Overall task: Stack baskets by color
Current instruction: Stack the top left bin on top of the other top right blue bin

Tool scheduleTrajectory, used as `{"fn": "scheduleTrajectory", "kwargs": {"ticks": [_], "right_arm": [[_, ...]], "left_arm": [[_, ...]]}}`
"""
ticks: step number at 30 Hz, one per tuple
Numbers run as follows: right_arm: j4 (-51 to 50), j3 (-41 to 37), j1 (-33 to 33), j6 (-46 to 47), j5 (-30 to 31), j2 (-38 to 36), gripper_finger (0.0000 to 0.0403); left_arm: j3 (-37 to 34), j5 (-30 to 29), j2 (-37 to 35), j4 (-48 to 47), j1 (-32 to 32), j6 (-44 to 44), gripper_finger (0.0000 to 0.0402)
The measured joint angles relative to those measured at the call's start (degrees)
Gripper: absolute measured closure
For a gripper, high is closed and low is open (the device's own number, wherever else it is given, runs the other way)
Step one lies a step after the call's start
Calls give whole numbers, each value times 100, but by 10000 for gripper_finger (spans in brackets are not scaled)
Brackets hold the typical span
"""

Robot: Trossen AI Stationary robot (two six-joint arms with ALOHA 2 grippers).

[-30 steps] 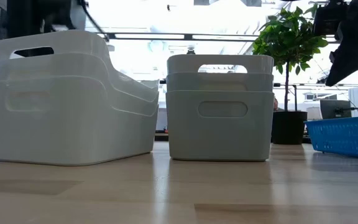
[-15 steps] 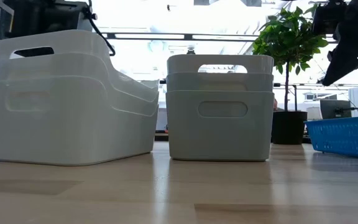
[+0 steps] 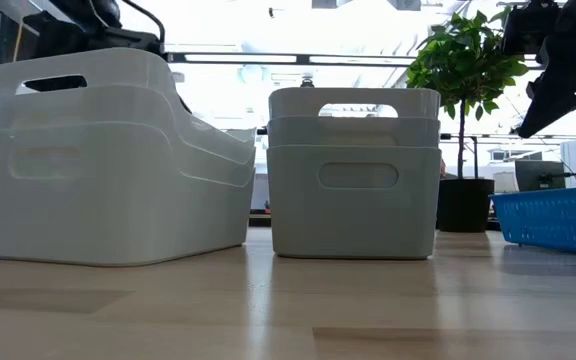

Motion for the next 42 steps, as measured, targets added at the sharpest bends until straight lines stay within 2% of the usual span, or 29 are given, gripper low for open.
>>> {"fn": "scheduleTrajectory", "kwargs": {"ticks": [3,8,18,22,26,32,34,36,38,42], "right_arm": [[1,0,0,-1,2,0,162],[165,0,0,-227,54,-24,162],[1203,0,-9,-927,1009,-426,162],[1460,0,-9,-1118,1110,-550,162],[2140,0,-11,-1523,1115,-604,162],[3218,0,-9,-2050,1231,-545,162],[3515,0,-13,-2041,1273,-491,162],[3807,0,-13,-2041,1376,-386,162],[4113,0,-13,-2053,1494,-207,162],[4810,0,-15,-2572,1451,268,162]], "left_arm": [[101,36,5,-10,-2,2,396],[517,-262,-450,-452,85,62,400],[2232,-2038,-1496,-1925,633,-74,401],[3008,-2666,-1602,-1970,896,-28,401],[3487,-2635,-1599,-845,971,218,401],[3349,-1674,-1549,2153,845,747,401],[3280,-1848,-1373,2802,748,676,401],[3248,-2261,-1068,3058,677,617,401],[3243,-2351,-738,3406,622,614,401],[3243,-1246,-149,4628,589,754,401]]}}
